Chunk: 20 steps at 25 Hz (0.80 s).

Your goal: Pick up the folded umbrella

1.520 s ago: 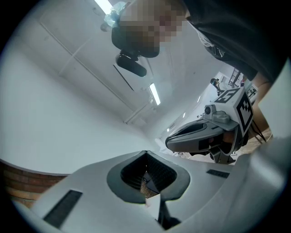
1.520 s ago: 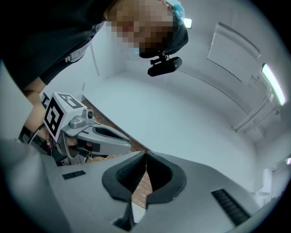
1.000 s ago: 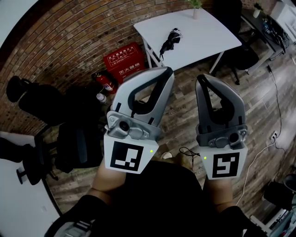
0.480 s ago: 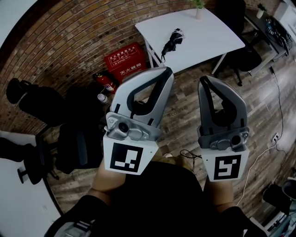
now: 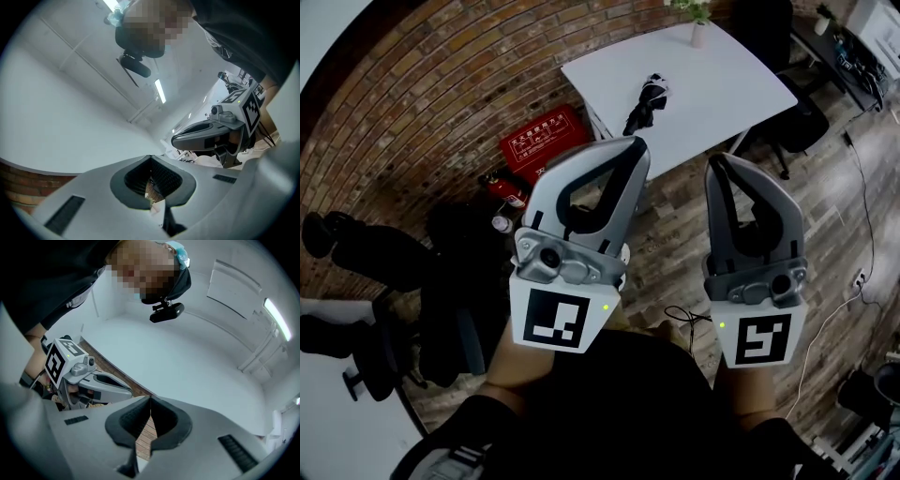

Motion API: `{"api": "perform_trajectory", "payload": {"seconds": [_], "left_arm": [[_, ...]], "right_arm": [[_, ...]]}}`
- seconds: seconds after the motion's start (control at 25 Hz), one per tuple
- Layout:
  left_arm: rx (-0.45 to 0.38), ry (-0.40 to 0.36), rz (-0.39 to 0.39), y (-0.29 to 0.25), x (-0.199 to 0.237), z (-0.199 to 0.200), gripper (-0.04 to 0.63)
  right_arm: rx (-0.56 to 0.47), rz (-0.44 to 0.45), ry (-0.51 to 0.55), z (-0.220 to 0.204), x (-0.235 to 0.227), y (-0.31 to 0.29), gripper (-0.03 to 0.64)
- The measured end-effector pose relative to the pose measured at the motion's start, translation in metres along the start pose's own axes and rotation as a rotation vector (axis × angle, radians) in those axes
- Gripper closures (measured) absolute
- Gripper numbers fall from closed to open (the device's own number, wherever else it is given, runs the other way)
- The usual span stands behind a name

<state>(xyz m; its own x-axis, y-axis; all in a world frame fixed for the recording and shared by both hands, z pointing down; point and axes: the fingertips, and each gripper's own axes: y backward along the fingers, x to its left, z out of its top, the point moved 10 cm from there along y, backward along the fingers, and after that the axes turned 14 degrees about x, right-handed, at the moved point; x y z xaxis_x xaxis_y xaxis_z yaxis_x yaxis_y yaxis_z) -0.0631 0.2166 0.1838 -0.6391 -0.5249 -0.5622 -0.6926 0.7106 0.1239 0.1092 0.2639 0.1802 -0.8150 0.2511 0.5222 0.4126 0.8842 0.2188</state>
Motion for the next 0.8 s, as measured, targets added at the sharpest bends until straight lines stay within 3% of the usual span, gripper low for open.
{"api": "perform_trajectory", "payload": {"seconds": [0.8], "left_arm": [[-0.014, 0.025, -0.079, -0.134, 0.109, -0.083, 0.583]], "right_arm": [[0.056, -0.076, -0.007, -0.058, -0.048, -0.159, 0.589]]}}
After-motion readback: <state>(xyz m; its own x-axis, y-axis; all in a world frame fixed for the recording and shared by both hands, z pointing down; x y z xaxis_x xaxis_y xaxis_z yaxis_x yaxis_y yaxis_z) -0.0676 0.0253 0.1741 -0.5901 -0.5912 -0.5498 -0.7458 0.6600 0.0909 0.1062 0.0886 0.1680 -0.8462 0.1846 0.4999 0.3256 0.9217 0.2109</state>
